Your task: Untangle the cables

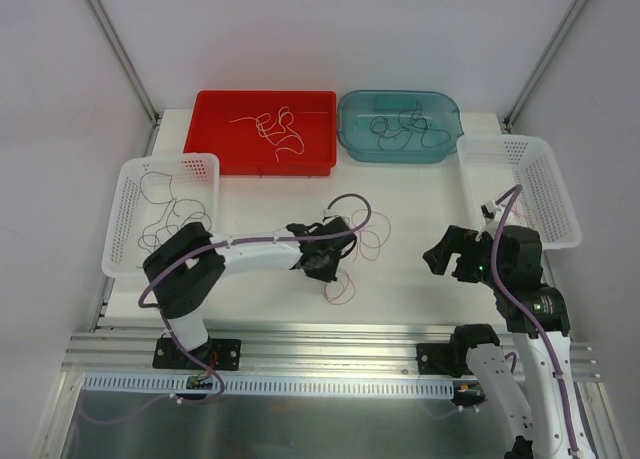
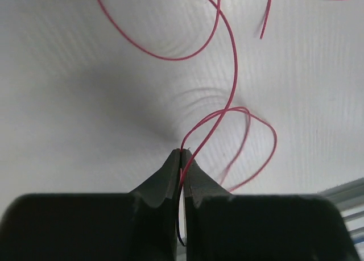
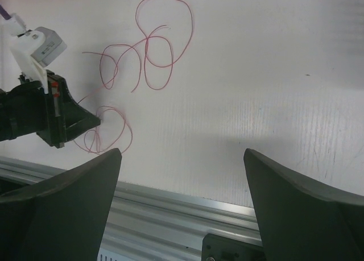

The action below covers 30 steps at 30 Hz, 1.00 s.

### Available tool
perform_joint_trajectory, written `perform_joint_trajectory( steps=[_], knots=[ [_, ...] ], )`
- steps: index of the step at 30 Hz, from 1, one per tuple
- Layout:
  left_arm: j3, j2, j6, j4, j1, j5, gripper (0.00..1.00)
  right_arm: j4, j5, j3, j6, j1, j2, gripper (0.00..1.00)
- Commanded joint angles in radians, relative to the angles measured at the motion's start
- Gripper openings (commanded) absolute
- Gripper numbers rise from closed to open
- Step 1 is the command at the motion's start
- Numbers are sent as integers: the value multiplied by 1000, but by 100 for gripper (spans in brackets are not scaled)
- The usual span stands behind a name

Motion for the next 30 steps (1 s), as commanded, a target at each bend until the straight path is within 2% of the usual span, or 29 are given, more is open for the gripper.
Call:
perform_joint_trajectory(
  steps=[1,5,10,14,17,23,30],
  knots=[
    [3,-166,25,-137,-7,-75,0,28,-14,-5,11,4,-3,94],
    [101,-315,90,-234,10,-119,0,35,-29,-5,9,4,-5,94],
    [218,-399,202,-300,35,-102,0,72,-116,-11,0,3,3,93],
    [389,-453,256,-407,38,-129,0,81,-169,-11,-9,4,6,93],
    [478,-490,306,-415,39,-132,0,94,-208,-17,-17,4,4,93],
    [561,-443,345,-412,53,-106,0,241,-421,-46,37,9,9,93],
    [542,-332,360,-397,49,9,0,416,-543,-16,61,65,81,96]
  ],
)
